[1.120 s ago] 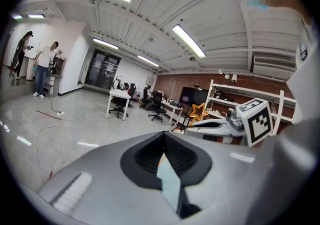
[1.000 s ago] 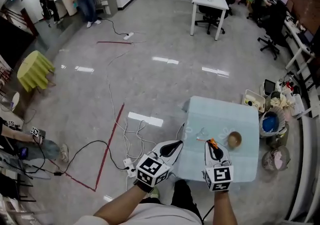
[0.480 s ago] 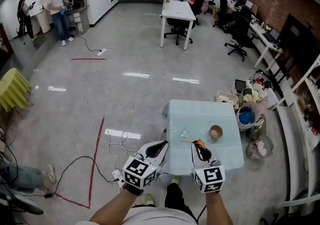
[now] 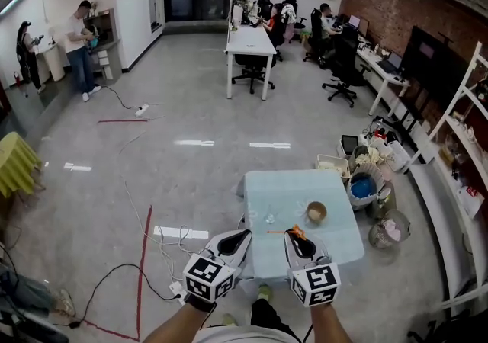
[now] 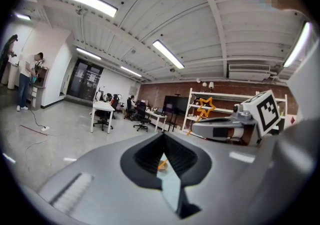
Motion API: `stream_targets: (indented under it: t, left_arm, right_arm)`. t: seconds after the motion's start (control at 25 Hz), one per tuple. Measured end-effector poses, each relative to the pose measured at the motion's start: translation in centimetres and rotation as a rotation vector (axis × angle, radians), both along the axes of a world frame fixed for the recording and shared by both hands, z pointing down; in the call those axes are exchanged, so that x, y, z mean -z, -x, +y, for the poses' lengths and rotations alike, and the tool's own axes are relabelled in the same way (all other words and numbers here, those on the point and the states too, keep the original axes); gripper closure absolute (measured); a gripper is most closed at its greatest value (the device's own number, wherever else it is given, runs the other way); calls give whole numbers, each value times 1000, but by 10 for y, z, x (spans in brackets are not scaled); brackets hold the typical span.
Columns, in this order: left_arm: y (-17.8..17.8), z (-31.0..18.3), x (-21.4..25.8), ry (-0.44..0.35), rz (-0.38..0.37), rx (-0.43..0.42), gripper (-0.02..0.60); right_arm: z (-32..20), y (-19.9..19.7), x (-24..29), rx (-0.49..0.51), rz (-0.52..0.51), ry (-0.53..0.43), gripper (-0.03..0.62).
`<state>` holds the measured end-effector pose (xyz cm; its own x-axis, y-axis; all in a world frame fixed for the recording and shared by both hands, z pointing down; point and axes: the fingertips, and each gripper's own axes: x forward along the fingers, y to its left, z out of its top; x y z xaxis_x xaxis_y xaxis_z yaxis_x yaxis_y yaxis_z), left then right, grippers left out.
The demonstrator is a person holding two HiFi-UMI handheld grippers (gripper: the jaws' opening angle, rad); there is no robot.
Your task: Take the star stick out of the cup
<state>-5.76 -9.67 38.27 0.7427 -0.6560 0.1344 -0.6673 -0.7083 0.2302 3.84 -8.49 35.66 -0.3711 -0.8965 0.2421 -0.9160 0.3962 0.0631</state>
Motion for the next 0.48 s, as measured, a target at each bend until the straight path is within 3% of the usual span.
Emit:
stream_targets:
  t: [0.48]
  left_arm:
    - [-7, 29, 27, -47, -13, 4, 575]
  right_arm:
    - [33, -5, 25, 19, -73, -12, 566]
